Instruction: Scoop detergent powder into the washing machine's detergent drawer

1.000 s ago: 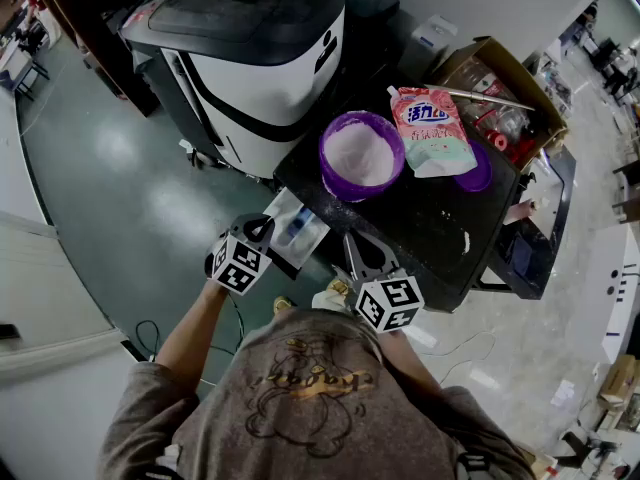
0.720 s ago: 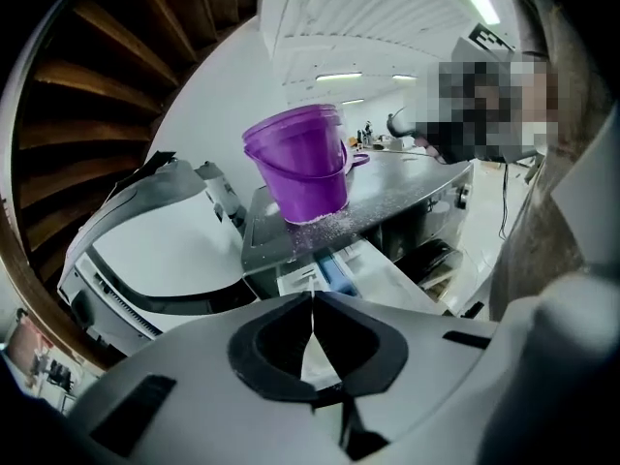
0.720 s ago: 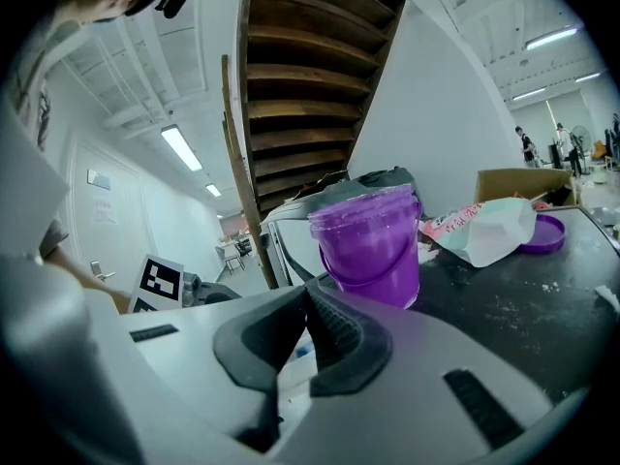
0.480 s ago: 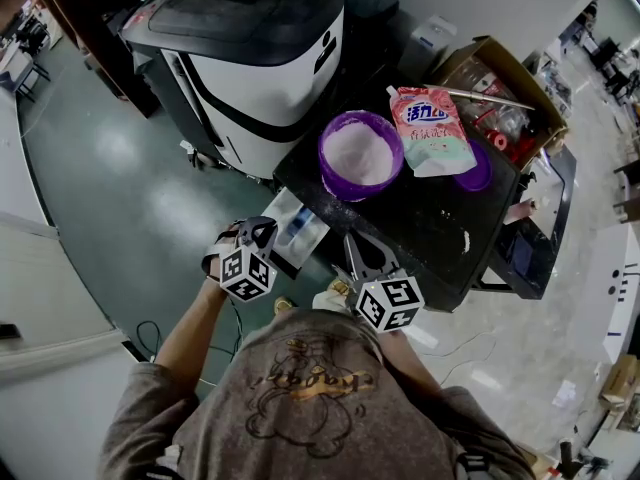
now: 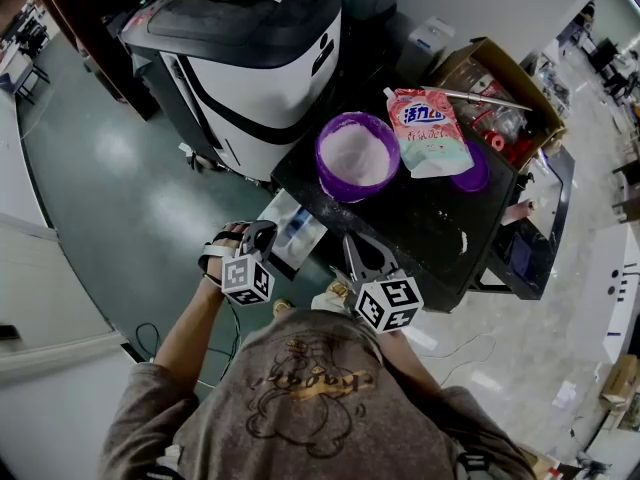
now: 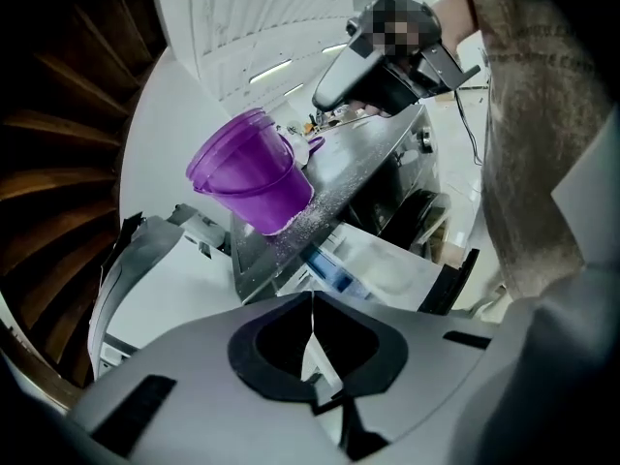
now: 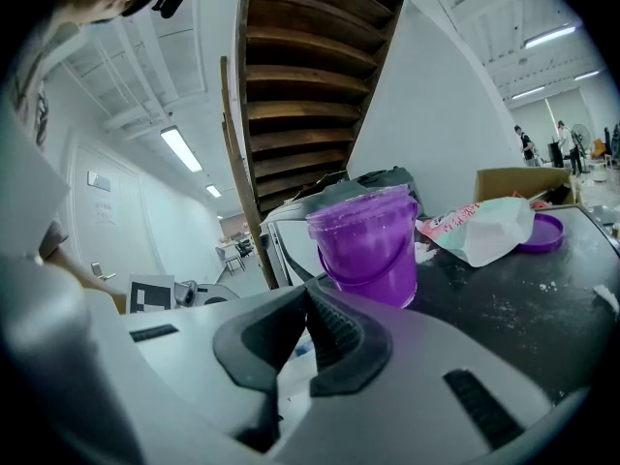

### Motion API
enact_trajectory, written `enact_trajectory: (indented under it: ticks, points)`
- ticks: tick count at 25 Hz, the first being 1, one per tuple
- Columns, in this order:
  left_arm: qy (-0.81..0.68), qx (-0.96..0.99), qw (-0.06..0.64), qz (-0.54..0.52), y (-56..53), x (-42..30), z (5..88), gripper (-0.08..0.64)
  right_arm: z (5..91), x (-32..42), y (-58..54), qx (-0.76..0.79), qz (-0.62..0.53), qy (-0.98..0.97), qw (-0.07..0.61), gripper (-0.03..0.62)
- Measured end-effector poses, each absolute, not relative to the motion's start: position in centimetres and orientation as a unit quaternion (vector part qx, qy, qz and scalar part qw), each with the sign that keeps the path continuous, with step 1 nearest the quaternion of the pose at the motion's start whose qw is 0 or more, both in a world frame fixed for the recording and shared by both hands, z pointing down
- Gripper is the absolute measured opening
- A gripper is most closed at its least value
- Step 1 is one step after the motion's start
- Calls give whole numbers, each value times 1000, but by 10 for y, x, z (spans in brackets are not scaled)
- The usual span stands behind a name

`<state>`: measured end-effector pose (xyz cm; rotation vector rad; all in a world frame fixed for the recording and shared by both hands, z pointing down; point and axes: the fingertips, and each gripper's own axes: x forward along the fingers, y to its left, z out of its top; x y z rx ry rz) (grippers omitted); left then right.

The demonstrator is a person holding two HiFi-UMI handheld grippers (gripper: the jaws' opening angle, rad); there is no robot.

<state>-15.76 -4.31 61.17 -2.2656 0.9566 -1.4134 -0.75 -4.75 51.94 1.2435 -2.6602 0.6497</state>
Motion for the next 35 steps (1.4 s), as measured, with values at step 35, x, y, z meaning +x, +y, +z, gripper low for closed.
enact_trajectory:
  ticks: [35]
  points:
    - [475,-814,-54,-331,-53,-178,590,23,515,-4,-54,406,208,-887,73,3]
